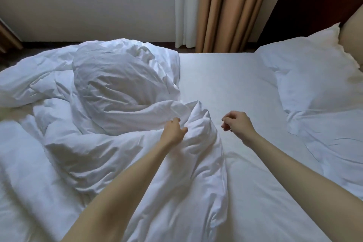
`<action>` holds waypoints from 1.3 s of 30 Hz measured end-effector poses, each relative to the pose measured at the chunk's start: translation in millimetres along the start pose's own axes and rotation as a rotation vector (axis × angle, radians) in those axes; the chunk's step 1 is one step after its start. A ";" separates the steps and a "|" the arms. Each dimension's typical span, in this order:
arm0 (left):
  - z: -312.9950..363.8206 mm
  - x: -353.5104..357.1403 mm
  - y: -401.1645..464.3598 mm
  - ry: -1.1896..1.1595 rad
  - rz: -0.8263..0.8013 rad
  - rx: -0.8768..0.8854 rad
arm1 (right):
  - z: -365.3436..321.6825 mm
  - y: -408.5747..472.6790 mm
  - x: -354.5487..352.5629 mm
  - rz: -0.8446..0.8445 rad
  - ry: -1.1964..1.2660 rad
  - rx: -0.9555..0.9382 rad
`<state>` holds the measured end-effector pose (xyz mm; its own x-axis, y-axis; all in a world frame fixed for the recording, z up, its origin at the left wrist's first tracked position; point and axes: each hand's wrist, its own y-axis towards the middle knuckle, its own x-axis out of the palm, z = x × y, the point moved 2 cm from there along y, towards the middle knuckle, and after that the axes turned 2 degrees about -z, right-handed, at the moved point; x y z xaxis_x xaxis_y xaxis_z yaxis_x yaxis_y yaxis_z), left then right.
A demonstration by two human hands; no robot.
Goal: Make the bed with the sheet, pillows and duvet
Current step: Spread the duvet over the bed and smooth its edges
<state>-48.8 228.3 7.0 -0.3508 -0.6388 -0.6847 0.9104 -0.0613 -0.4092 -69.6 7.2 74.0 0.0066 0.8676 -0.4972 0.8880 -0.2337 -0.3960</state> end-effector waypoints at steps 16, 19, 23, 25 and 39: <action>40.1 139.7 119.1 0.063 -0.187 -0.260 | 66.0 137.5 -66.4 -0.004 0.119 0.161; 16.6 149.0 101.5 -0.215 -0.194 -0.303 | 86.4 141.1 -72.7 0.003 0.158 0.217; 2.3 133.5 65.3 -0.653 -0.036 -0.376 | 99.8 130.4 -69.3 -0.012 0.206 0.280; 0.8 123.0 46.2 -0.743 -0.018 -0.445 | 100.0 122.4 -62.7 -0.033 0.234 0.306; -61.2 41.2 -119.4 -0.858 -0.540 -0.340 | 12.0 48.5 78.5 -0.845 0.220 0.462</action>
<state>-185.4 256.2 -9.2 -0.2964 -0.9253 0.2365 0.5255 -0.3648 -0.7686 -31.6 58.7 6.5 -0.4202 0.8793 0.2241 0.3731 0.3925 -0.8407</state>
